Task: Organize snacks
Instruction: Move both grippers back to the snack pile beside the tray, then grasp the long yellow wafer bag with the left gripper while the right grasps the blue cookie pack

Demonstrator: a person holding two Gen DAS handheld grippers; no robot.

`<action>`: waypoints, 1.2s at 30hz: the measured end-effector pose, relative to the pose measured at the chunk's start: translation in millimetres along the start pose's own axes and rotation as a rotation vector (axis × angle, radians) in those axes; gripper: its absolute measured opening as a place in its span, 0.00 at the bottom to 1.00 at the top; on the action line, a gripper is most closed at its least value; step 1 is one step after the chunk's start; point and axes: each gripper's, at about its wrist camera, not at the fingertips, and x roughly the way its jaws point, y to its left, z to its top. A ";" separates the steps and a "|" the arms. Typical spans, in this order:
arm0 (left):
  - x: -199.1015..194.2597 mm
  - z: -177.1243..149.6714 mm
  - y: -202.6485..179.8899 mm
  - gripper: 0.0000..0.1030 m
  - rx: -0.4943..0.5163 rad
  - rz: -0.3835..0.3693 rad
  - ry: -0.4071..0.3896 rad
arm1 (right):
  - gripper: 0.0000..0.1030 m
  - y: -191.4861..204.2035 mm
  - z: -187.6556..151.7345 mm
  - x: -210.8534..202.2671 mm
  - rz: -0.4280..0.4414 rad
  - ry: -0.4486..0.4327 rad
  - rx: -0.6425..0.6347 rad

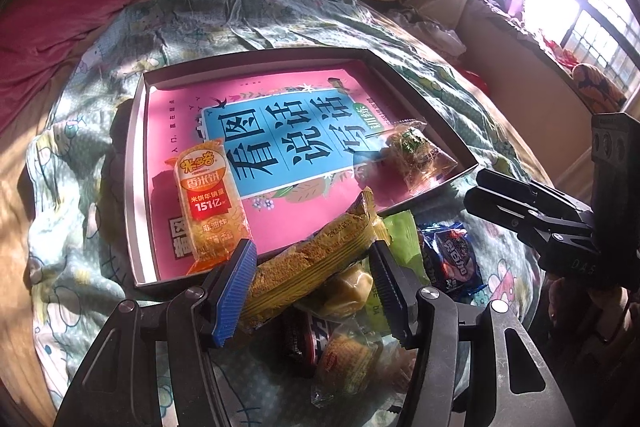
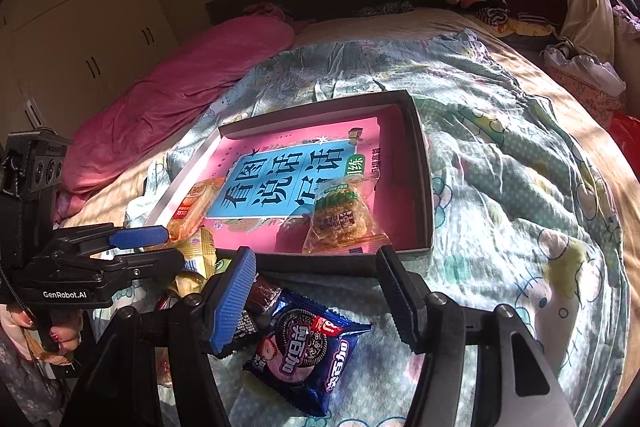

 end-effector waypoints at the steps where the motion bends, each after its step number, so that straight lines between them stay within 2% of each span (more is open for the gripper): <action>1: -0.8 -1.0 0.8 0.59 -0.001 0.002 0.000 | 0.61 0.2 -1.0 -0.2 0.001 0.003 0.003; 9: 1.3 -12.3 10.4 0.59 -0.040 0.010 0.022 | 0.61 4.5 -8.7 -2.6 -0.008 0.023 0.003; 17: 1.2 -14.0 23.1 0.58 -0.136 -0.058 0.006 | 0.61 6.6 -22.4 0.7 -0.013 0.081 0.015; 22: 1.9 -14.1 26.6 0.53 -0.155 -0.056 0.005 | 0.61 10.4 -30.6 5.4 -0.025 0.122 0.008; 29: 3.2 -13.6 26.8 0.50 -0.165 -0.061 0.004 | 0.61 12.1 -40.5 15.2 -0.067 0.181 0.009; 36: 5.9 -14.2 29.6 0.44 -0.189 -0.071 0.005 | 0.61 19.1 -45.3 21.8 -0.098 0.195 -0.040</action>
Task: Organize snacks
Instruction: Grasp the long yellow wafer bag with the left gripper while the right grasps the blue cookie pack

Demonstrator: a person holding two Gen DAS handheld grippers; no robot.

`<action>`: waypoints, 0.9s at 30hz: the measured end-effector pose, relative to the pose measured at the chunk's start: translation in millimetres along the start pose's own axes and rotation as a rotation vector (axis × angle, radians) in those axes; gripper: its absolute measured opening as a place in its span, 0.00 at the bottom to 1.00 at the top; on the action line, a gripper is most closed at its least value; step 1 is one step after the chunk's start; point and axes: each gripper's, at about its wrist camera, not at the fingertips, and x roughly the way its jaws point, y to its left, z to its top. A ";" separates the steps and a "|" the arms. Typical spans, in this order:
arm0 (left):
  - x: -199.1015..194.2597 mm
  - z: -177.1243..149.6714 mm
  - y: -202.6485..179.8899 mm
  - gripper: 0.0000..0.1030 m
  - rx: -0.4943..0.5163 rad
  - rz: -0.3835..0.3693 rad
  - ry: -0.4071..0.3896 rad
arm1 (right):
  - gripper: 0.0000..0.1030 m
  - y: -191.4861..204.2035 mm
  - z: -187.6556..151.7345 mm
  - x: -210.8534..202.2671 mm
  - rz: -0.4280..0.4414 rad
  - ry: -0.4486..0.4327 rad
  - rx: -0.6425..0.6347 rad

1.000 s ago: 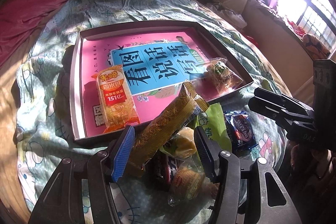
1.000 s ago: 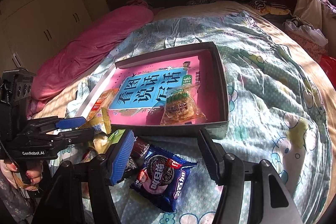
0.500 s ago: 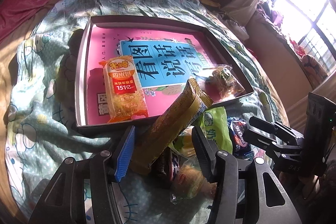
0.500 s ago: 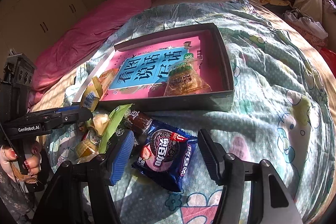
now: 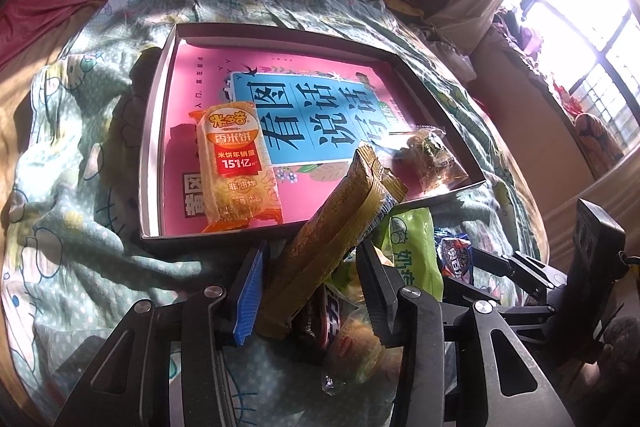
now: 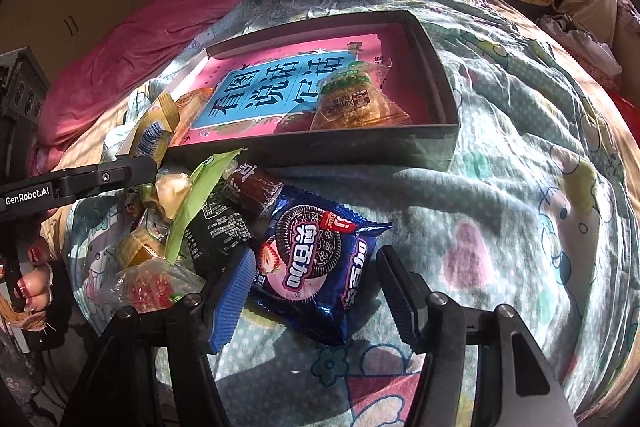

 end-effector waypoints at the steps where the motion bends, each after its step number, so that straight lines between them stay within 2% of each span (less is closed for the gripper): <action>1: 0.3 -0.4 0.3 0.44 -0.008 -0.005 -0.002 | 0.61 0.6 -0.5 1.2 -0.006 0.002 -0.005; 12: 4.1 -0.1 0.9 0.43 -0.045 -0.004 -0.006 | 0.63 8.6 0.9 8.8 -0.014 -0.013 -0.030; 22: 4.2 -1.7 1.7 0.40 -0.057 0.011 -0.012 | 0.65 20.1 -1.0 17.6 -0.082 0.006 -0.132; 27: 2.3 -3.3 7.5 0.33 -0.069 0.014 -0.016 | 0.55 5.5 1.4 10.6 -0.057 0.007 -0.095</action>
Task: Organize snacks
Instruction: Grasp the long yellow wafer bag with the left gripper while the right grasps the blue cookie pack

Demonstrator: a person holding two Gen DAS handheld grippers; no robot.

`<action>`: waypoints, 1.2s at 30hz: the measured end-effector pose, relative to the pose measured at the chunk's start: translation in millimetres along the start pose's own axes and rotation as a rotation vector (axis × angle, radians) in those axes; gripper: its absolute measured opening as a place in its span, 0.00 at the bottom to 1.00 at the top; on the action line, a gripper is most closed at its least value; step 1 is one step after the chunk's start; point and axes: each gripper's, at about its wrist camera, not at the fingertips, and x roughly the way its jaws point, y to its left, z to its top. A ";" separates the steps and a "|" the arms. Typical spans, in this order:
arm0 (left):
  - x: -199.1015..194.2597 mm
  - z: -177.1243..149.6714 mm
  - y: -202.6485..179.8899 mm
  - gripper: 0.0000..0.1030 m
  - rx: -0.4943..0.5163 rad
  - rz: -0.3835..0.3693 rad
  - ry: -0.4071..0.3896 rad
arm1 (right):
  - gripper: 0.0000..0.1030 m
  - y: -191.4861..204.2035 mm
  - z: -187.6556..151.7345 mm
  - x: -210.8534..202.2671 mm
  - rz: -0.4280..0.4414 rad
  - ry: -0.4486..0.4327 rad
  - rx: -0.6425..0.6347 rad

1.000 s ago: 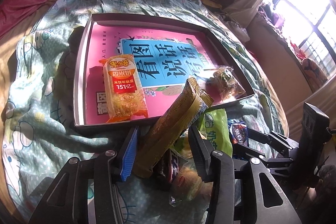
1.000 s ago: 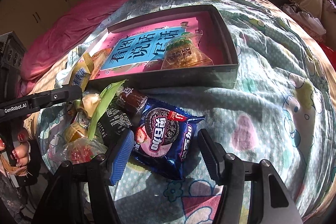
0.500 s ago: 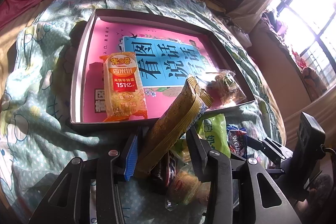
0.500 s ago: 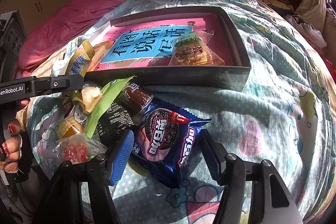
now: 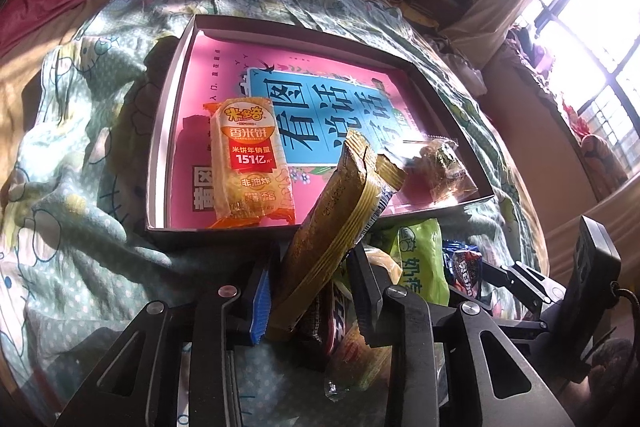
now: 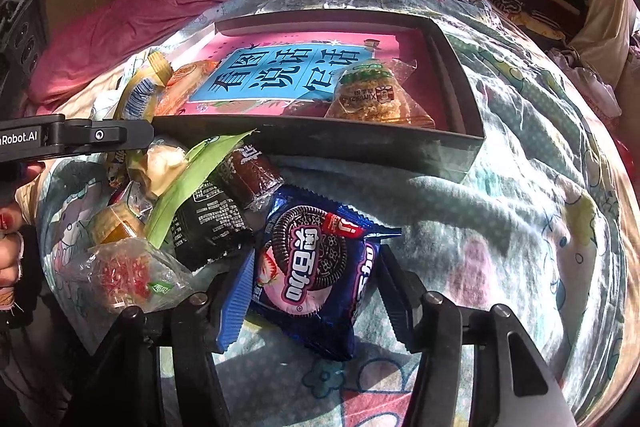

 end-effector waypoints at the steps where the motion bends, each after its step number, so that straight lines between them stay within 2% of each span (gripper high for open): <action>1: -0.5 -0.3 1.2 0.31 -0.002 -0.001 -0.001 | 0.55 -3.7 0.0 -1.6 -0.002 -0.003 0.011; 6: -1.3 -2.6 3.5 0.28 -0.008 -0.001 -0.007 | 0.53 -13.5 1.2 -4.7 -0.011 -0.015 0.043; 10: -2.3 -3.6 2.3 0.27 -0.001 0.005 -0.014 | 0.52 -10.6 3.5 -1.1 -0.013 -0.023 0.019; 17: -11.0 -4.7 3.5 0.26 -0.015 -0.010 -0.025 | 0.51 -23.0 6.0 -2.1 0.060 -0.025 0.077; 18: -12.9 -4.6 4.1 0.23 -0.018 -0.013 -0.028 | 0.50 -25.1 5.9 -4.1 0.067 -0.030 0.087; 25: -23.7 -3.8 6.5 0.18 -0.028 -0.010 -0.052 | 0.50 -34.6 8.1 -24.7 0.121 -0.105 0.141; 36: -44.3 2.0 1.3 0.18 -0.027 -0.007 -0.108 | 0.50 -31.0 18.1 -45.2 0.161 -0.213 0.119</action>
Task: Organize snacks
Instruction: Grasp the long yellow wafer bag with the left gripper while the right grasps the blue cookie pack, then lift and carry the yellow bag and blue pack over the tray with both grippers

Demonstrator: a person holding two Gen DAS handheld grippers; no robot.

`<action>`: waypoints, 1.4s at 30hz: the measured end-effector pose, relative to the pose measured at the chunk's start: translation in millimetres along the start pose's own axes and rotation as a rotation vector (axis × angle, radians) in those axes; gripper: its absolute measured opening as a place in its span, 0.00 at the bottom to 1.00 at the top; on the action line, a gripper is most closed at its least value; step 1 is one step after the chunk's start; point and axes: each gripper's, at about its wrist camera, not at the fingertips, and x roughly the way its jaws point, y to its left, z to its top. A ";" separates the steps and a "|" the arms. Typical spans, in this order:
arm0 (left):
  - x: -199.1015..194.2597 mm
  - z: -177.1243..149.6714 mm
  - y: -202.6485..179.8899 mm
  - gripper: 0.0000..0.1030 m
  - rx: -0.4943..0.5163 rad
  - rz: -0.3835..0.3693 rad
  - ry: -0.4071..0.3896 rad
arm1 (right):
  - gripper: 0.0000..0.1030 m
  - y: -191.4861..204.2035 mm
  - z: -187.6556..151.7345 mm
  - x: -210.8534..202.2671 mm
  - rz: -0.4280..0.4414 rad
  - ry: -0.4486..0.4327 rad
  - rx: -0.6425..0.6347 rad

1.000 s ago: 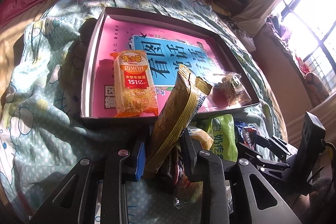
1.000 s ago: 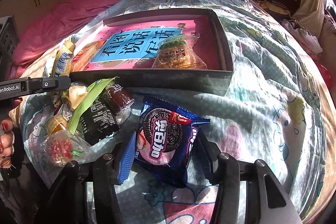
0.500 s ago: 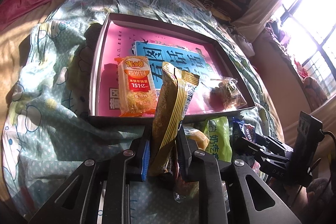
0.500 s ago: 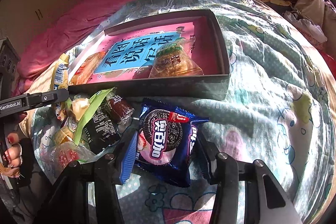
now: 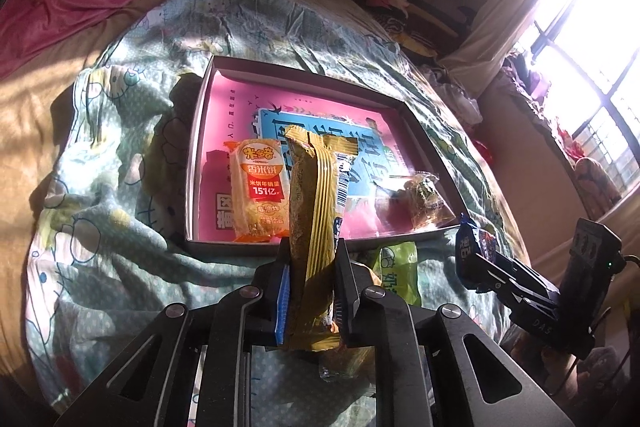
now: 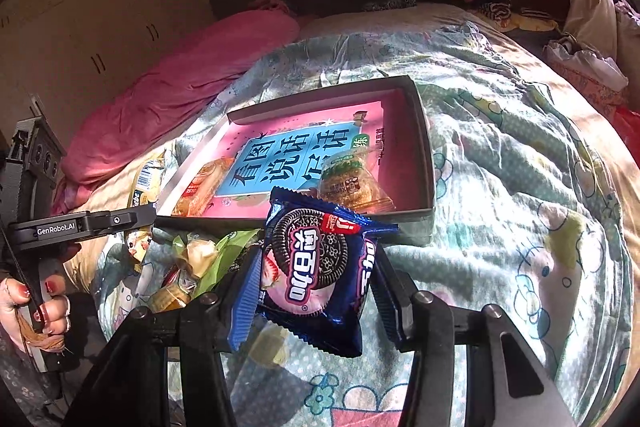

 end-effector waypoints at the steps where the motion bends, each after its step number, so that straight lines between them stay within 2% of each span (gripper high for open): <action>1: -2.0 0.5 -0.5 0.18 0.000 0.002 -0.006 | 0.50 0.1 0.9 -0.5 0.001 -0.004 0.000; 17: -14.4 12.7 -10.6 0.18 0.004 0.016 -0.047 | 0.50 -8.9 13.3 -6.6 0.011 -0.060 0.006; 42: 6.4 31.0 -37.5 0.18 0.040 0.060 -0.036 | 0.50 -24.6 36.6 -6.7 0.046 -0.118 0.062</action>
